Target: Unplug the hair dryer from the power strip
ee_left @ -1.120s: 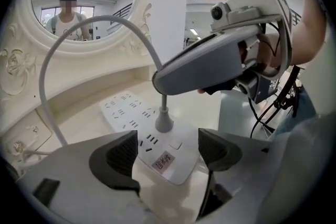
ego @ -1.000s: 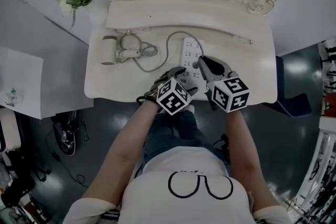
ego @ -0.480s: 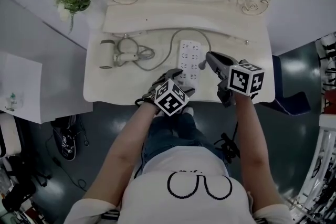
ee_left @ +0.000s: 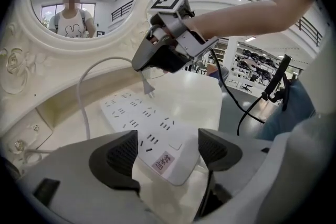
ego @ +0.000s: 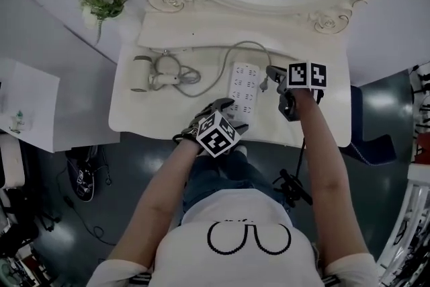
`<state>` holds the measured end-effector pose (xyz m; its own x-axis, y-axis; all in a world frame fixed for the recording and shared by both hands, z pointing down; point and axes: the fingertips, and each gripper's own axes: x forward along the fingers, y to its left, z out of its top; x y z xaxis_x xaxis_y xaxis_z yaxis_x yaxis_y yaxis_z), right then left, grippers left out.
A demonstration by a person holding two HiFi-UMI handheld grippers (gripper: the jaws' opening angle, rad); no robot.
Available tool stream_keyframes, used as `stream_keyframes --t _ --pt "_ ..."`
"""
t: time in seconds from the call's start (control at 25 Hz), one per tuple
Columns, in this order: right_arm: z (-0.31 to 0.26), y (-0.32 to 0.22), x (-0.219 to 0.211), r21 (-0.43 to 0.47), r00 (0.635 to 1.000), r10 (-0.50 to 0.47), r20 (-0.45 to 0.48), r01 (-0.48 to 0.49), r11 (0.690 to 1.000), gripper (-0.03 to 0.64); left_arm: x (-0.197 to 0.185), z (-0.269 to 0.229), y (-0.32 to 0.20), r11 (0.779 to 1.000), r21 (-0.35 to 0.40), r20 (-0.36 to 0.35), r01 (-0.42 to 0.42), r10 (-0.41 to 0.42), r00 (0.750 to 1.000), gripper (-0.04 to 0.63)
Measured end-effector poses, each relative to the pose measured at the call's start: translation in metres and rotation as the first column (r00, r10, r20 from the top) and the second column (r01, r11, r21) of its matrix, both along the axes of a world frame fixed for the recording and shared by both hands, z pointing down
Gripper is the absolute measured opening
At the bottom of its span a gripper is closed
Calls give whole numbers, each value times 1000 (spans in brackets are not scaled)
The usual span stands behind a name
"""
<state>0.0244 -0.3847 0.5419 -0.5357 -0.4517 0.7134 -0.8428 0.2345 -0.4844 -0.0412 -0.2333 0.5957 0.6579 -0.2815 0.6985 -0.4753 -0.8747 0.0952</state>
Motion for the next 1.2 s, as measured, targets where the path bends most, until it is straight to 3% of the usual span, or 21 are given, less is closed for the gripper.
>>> stream_keyframes --t 0.32,0.36,0.44,0.64,0.68,0.72,0.76,1.04,1.2 --pt "20 -22 3 41 997 16 -80 -13 999 45 1 0 -3 1000 1 1 14 -14 1000 354" --pt "20 -22 3 49 998 25 -64 -22 999 58 0 1 -3 1000 2 0 17 -17 1000 354" --pt "14 -21 2 66 999 29 -28 -27 997 184 0 1 -3 1000 3 0 19 -19 1000 354" --pt "-25 0 6 168 999 25 -41 -18 986 209 0 1 -2 1000 1 1 20 -20 1000 354" --pt "-34 9 8 190 998 29 -61 -17 982 189 0 0 -2 1000 0 2 20 -20 1000 354" --pt "-41 19 11 209 995 35 -89 -16 978 40 -1 0 -2 1000 -1 3 21 -21 1000 354" --pt "-46 29 13 227 993 38 -116 -11 974 3 -1 0 -1 1000 -2 5 21 -21 1000 354" --pt "-69 69 22 321 989 107 -98 -70 944 3 0 -1 -1 999 -30 8 33 -32 999 353" --pt "-90 83 23 408 988 112 -107 -59 911 3 4 -33 -2 996 -51 -81 74 -78 994 353"
